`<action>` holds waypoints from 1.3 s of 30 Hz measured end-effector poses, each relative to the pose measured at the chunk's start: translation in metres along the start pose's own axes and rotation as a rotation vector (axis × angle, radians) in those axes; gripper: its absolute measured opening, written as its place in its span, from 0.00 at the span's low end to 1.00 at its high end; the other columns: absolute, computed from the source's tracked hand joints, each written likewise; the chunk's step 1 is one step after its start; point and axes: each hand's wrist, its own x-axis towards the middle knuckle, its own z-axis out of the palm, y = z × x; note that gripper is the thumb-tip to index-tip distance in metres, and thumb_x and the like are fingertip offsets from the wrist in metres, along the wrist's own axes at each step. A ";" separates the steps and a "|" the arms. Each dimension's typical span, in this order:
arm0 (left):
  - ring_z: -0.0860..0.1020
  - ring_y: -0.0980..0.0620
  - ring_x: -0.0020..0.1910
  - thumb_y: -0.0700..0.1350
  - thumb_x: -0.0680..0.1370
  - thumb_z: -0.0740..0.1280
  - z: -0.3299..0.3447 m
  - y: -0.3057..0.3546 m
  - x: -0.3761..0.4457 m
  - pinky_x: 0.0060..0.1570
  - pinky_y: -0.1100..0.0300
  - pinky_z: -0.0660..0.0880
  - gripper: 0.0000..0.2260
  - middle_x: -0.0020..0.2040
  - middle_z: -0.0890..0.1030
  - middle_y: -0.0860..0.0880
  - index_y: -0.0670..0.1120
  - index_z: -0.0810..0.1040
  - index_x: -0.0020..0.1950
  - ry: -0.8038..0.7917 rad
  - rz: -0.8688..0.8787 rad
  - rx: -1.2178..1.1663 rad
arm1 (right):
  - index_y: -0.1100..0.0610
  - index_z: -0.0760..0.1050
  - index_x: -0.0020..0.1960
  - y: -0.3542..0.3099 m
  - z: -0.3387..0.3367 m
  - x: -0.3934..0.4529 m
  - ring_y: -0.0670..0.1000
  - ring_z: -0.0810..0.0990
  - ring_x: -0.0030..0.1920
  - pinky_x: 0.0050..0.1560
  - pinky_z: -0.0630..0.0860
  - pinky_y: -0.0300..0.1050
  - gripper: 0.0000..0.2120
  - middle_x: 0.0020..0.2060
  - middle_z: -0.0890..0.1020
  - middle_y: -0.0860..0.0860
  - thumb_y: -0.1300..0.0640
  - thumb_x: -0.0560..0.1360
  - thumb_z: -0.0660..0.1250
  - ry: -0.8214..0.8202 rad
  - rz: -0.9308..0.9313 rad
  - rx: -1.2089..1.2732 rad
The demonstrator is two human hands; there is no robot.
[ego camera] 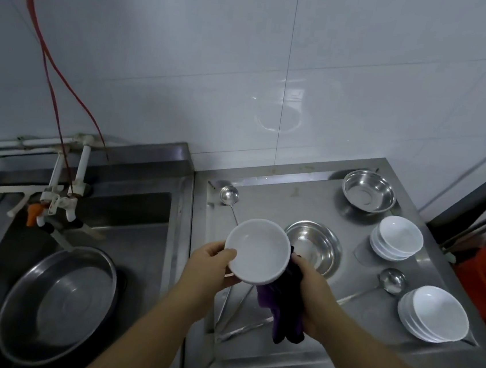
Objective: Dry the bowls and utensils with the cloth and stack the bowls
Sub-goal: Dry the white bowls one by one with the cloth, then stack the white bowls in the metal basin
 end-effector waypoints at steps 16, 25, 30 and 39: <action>0.84 0.43 0.58 0.37 0.82 0.69 -0.066 -0.091 -0.007 0.52 0.49 0.86 0.15 0.62 0.84 0.43 0.47 0.81 0.68 0.125 -0.249 -0.090 | 0.49 0.71 0.69 0.162 -0.074 0.056 0.54 0.79 0.62 0.58 0.78 0.52 0.17 0.63 0.79 0.49 0.44 0.83 0.62 -0.207 -0.215 -1.785; 0.85 0.44 0.57 0.38 0.83 0.69 -0.085 -0.101 -0.019 0.45 0.54 0.85 0.11 0.60 0.85 0.43 0.48 0.83 0.63 0.066 -0.261 -0.096 | 0.51 0.73 0.72 0.179 -0.073 0.045 0.56 0.78 0.64 0.62 0.76 0.48 0.20 0.64 0.79 0.51 0.49 0.81 0.66 -0.143 -0.047 -1.731; 0.84 0.41 0.58 0.37 0.82 0.69 -0.081 -0.093 -0.023 0.43 0.54 0.85 0.10 0.61 0.83 0.41 0.47 0.82 0.61 0.002 -0.234 -0.105 | 0.47 0.85 0.51 0.143 -0.040 0.017 0.50 0.84 0.50 0.47 0.77 0.39 0.10 0.50 0.88 0.48 0.51 0.84 0.65 0.150 -0.106 -0.896; 0.86 0.41 0.53 0.35 0.82 0.69 -0.034 -0.089 -0.031 0.38 0.57 0.83 0.11 0.56 0.86 0.39 0.43 0.82 0.63 -0.090 -0.190 -0.086 | 0.50 0.88 0.53 0.084 -0.031 -0.050 0.58 0.89 0.48 0.44 0.85 0.46 0.06 0.49 0.89 0.55 0.56 0.81 0.72 0.205 -0.208 -0.175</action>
